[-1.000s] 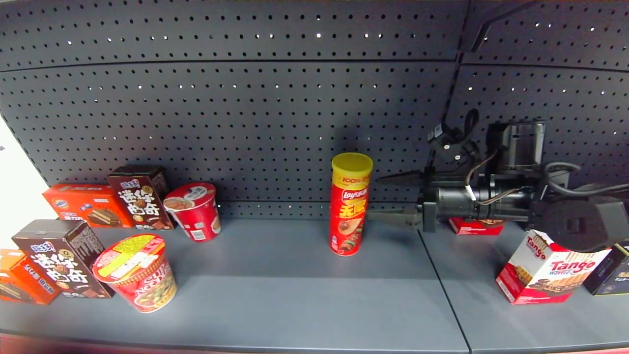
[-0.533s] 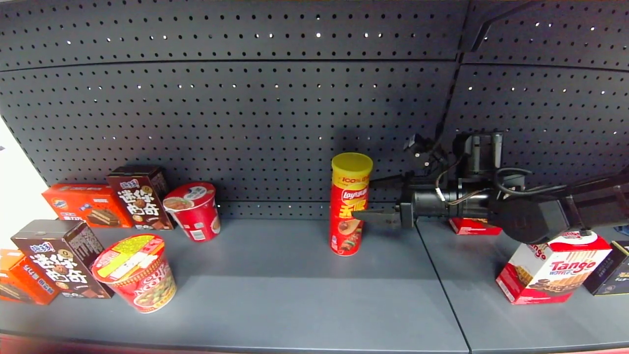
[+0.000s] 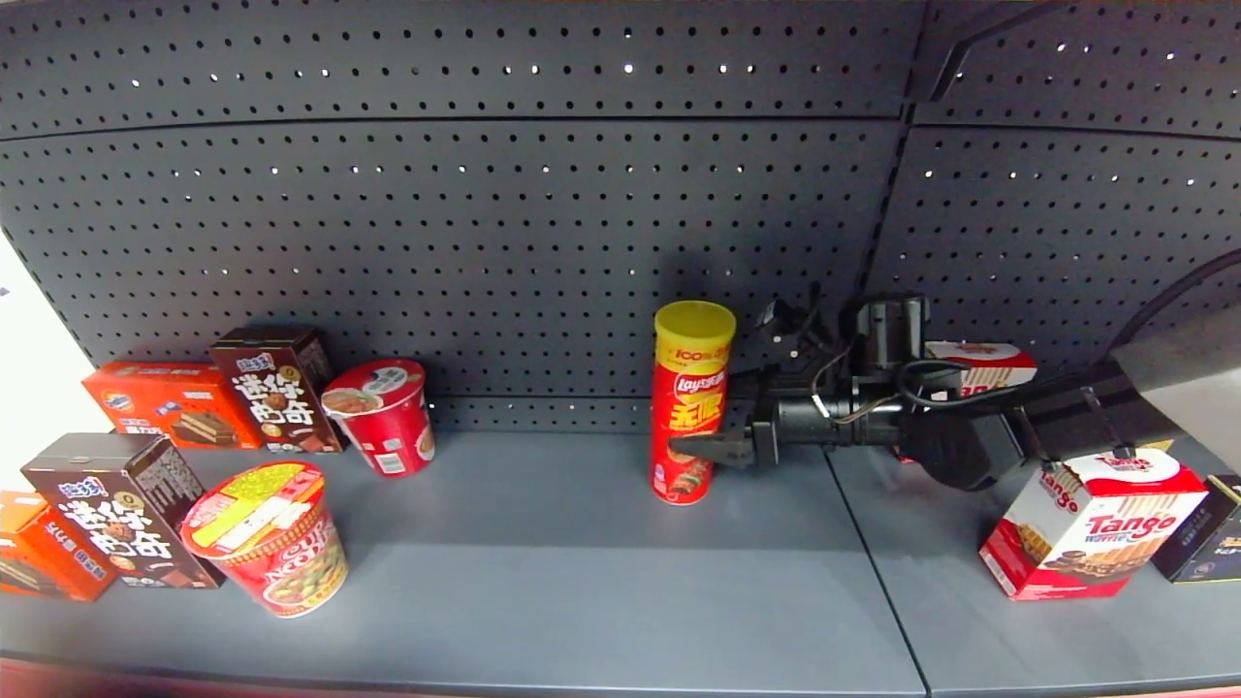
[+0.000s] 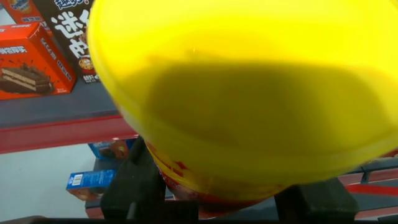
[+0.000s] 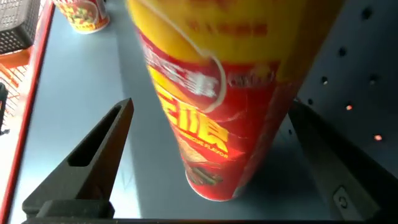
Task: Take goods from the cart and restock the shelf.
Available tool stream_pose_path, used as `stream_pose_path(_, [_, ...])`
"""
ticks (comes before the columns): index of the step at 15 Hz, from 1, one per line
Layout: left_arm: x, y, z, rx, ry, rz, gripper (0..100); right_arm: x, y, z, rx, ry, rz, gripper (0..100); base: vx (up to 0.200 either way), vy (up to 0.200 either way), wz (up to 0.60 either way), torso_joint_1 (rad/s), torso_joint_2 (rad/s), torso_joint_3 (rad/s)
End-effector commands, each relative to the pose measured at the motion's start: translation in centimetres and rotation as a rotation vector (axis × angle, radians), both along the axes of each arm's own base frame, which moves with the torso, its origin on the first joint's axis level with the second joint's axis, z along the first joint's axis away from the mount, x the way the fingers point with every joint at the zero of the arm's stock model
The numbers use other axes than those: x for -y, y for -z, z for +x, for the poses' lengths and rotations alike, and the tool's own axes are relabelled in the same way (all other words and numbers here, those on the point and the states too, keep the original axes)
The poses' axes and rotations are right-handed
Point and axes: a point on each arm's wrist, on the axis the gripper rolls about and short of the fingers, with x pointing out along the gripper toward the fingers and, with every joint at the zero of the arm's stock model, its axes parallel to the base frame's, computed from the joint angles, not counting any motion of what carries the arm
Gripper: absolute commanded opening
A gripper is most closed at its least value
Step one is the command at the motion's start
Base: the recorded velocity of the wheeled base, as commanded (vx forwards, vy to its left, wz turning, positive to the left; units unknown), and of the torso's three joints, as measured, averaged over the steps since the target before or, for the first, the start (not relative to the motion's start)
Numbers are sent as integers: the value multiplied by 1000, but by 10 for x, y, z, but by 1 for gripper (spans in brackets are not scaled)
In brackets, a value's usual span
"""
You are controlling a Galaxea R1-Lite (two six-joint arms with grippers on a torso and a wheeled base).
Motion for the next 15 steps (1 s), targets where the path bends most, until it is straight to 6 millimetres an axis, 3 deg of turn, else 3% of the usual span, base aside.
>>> stream_pose_path(1, [0, 0, 0, -1, 0, 0, 0, -5, 11, 7, -17, -4, -8, 100, 0, 0, 0, 0, 0, 0])
stream_pose_path(5, [0, 0, 0, -1, -1, 1, 0, -13, 29, 14, -35, -14, -16, 100, 0, 0, 0, 0, 0, 0])
stream_pose_path(9, [0, 0, 0, -1, -6, 1, 0, -21, 34, 19, -31, -28, -13, 100, 0, 0, 0, 0, 0, 0])
stream_pose_path(10, [0, 0, 0, -1, -4, 1, 0, -23, 34, 19, -29, -29, -13, 0, 0, 0, 0, 0, 0, 0])
stream_pose_path(15, [0, 2, 1, -9, -6, 2, 0, -23, 27, 15, -23, -19, -13, 0, 0, 0, 0, 0, 0, 0])
